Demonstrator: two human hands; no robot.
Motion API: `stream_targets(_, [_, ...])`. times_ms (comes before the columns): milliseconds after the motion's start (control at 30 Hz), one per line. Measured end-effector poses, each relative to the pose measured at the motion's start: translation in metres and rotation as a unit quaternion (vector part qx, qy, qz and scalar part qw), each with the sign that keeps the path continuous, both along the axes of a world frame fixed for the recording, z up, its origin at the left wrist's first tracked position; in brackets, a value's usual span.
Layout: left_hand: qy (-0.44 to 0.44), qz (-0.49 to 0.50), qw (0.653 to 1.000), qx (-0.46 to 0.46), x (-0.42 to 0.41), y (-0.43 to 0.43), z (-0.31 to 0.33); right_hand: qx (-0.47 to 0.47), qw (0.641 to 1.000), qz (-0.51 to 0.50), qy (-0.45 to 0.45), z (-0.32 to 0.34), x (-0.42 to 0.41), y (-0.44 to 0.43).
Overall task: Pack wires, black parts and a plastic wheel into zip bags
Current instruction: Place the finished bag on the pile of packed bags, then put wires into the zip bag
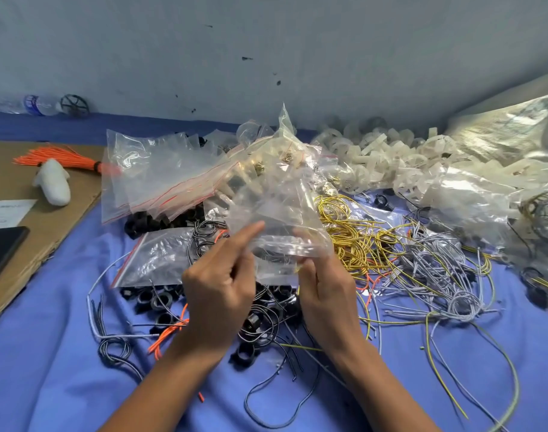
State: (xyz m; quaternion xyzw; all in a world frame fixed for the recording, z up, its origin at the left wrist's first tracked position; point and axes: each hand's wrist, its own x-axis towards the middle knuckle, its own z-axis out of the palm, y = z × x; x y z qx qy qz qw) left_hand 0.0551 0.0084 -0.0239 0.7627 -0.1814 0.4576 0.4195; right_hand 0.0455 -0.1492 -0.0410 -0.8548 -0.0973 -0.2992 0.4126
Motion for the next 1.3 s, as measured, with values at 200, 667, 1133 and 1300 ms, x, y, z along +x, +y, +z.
stream_targets(200, [-0.078,-0.051,0.986,0.135,-0.009,-0.015,-0.006,-0.069,0.991,-0.116,-0.008,0.006,-0.002,-0.010])
stream_targets(667, [-0.094,0.055,0.993,-0.032,-0.002,0.022,0.026,-0.160,0.985,0.056,-0.046,0.009,-0.002,0.000])
stream_targets(1133, [-0.029,0.060,0.995,0.075,-0.009,0.038,0.036,-0.010,0.993,0.004,-0.118,0.006,0.011,-0.012])
stream_targets(1300, [0.081,0.066,0.993,-0.063,-0.018,0.053,0.065,-0.047,0.993,-0.090,-0.067,0.006,0.022,-0.037])
